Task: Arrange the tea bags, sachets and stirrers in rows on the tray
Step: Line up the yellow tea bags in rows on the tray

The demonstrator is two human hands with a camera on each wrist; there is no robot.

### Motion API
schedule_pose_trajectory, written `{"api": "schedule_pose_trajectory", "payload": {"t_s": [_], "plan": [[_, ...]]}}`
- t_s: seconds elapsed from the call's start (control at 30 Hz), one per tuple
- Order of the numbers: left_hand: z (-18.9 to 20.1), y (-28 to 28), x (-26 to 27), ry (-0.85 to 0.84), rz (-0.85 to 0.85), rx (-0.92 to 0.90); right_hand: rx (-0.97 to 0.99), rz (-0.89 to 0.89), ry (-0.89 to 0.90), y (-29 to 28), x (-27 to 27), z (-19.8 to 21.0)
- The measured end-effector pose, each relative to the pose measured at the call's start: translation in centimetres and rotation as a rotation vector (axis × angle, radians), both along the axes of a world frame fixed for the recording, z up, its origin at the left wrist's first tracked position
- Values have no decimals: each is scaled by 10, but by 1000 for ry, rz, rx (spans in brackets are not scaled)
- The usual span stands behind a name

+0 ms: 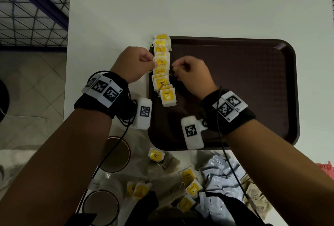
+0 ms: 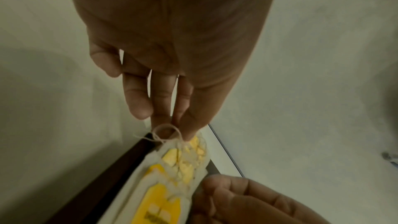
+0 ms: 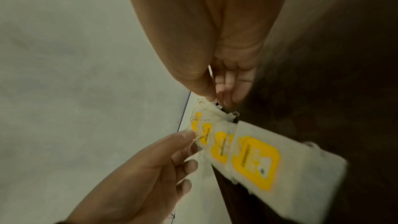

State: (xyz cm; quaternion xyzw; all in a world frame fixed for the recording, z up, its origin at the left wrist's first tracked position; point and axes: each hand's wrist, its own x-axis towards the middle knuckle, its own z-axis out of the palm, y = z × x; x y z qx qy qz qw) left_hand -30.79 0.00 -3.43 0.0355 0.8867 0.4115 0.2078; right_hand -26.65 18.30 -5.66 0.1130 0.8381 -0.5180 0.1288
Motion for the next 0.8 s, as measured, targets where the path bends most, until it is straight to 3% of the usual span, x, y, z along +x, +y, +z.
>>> {"api": "schedule_pose_trajectory", "payload": {"t_s": [0.3, 0.47, 0.8], "plan": [[3, -1, 5, -27, -117, -69, 17, 32, 40, -5, 23, 0], [-2, 3, 4, -21, -58, -101, 32, 57, 32, -11, 19, 1], [4, 9, 3, 44, 21, -158, -61, -139, 55, -20, 20, -7]]}}
